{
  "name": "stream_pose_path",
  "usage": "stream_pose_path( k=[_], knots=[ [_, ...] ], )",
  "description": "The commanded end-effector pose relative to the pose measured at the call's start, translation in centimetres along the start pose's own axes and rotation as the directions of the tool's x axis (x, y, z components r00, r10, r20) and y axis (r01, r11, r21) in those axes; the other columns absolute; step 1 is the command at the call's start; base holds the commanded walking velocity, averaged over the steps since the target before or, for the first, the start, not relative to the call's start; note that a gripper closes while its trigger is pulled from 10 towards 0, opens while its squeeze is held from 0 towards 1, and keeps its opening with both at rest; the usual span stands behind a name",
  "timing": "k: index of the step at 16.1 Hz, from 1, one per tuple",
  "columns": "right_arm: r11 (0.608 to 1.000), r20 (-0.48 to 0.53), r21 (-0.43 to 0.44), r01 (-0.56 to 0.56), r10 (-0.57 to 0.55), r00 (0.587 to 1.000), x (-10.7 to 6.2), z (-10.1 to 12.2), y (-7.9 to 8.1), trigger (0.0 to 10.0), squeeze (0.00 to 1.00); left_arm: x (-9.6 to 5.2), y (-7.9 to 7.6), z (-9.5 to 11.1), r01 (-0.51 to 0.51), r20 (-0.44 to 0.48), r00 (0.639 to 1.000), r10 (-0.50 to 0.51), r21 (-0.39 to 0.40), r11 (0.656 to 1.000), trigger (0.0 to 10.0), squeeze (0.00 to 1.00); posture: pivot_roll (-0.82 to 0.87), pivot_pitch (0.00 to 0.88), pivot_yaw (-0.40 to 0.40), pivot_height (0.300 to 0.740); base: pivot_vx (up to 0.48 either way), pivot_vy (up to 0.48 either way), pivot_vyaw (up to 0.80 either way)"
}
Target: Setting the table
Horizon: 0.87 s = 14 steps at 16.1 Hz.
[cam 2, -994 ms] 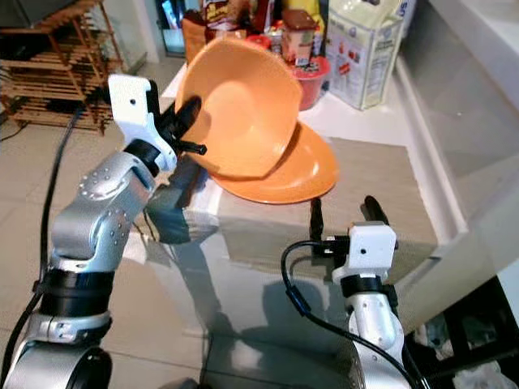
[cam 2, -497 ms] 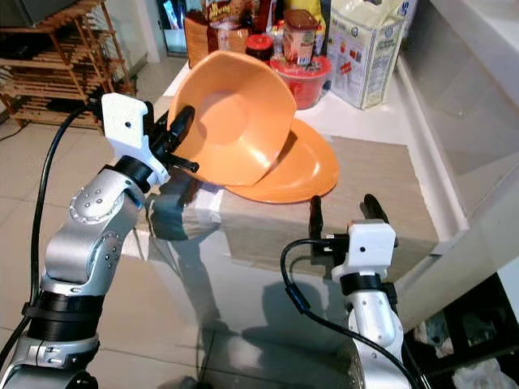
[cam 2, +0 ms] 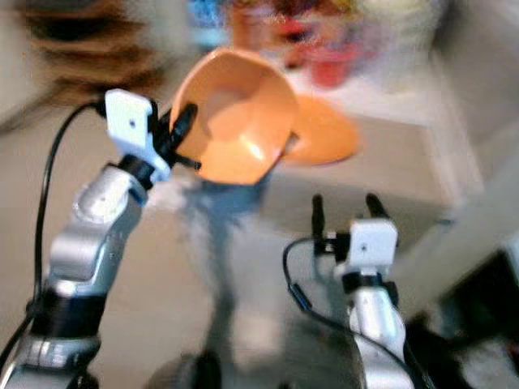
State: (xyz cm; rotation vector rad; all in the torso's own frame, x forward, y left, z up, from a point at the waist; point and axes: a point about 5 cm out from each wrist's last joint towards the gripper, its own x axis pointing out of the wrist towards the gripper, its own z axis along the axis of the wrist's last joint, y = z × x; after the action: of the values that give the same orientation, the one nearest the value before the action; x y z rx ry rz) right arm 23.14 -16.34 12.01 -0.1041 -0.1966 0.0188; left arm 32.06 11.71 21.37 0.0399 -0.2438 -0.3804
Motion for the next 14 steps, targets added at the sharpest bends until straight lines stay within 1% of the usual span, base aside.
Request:
stream_pose_path(
  k=[1, 4, 6, 7, 8, 9, 10, 11, 14],
  knots=[
    [1.0, -0.002, 0.005, 0.014, -0.014, 1.0, -0.2, 0.0, -0.3, 10.0, 0.0, 0.6, -0.3, 1.7, 0.017, 0.068, 0.998, -0.018, 0.018, 1.0, 0.0, 0.0, -0.09, 0.0, 0.022, 0.74, 0.0, 0.0, 0.0],
    [1.0, -0.002, 0.003, 0.016, -0.016, 1.0, -0.3, -0.1, -0.3, 10.0, 0.0, 0.7, -0.2, 1.7, 0.007, 0.067, 0.998, -0.007, 0.003, 1.0, 0.0, 0.0, -0.1, 0.0, 0.022, 0.74, 0.0, 0.0, 0.0],
    [1.0, -0.002, 0.001, 0.015, -0.015, 1.0, -0.3, -0.1, -0.3, 10.0, 0.0, -0.1, -0.6, 1.2, 0.035, 0.041, 0.999, -0.034, -0.013, 0.999, 0.0, 0.0, -0.1, 0.0, 0.023, 0.74, 0.0, 0.0, 0.0],
    [1.0, -0.005, -0.001, 0.016, -0.016, 1.0, -0.4, -0.1, -0.4, 10.0, 0.0, -1.0, -0.8, 0.5, 0.065, 0.004, 0.998, -0.065, -0.03, 0.997, 0.0, 0.0, -0.1, 0.0, 0.024, 0.74, 0.0, 0.0, 0.0],
    [1.0, -0.007, -0.002, 0.016, -0.016, 1.0, -0.5, -0.2, -0.5, 10.0, 0.0, -1.5, -1.0, 0.0, 0.083, -0.02, 0.996, -0.083, -0.034, 0.996, 0.0, 0.0, -0.1, 0.0, 0.024, 0.74, 0.0, 0.0, 0.0],
    [1.0, -0.007, -0.003, 0.016, -0.016, 1.0, -0.5, -0.2, -0.5, 10.0, 0.0, -1.7, -1.1, -0.2, 0.088, -0.026, 0.996, -0.089, -0.035, 0.995, 0.0, 0.0, -0.1, 0.0, 0.024, 0.74, 0.0, 0.0, 0.0],
    [1.0, -0.012, -0.002, 0.016, -0.016, 1.0, -0.5, -0.3, -0.5, 10.0, 0.0, -2.5, -1.3, -1.0, 0.122, -0.058, 0.991, -0.124, -0.045, 0.992, 0.0, 0.0, -0.09, 0.0, 0.02, 0.74, 0.0, 0.0, 0.0],
    [1.0, -0.019, -0.001, 0.013, -0.013, 1.0, -0.4, -0.5, -0.6, 10.0, 0.0, -2.8, -1.6, -1.5, 0.145, -0.072, 0.986, -0.149, -0.05, 0.988, 0.0, 0.0, -0.09, 0.0, 0.016, 0.74, 0.0, -0.48, 0.0],
    [1.0, -0.029, 0.004, 0.008, -0.008, 1.0, -0.2, -0.8, -0.6, 10.0, 0.0, -2.9, -2.2, -1.4, 0.178, -0.062, 0.981, -0.182, -0.064, 0.982, 0.0, 0.0, -0.08, 0.0, 0.013, 0.74, 0.0, -0.48, 0.0]
  ],
)
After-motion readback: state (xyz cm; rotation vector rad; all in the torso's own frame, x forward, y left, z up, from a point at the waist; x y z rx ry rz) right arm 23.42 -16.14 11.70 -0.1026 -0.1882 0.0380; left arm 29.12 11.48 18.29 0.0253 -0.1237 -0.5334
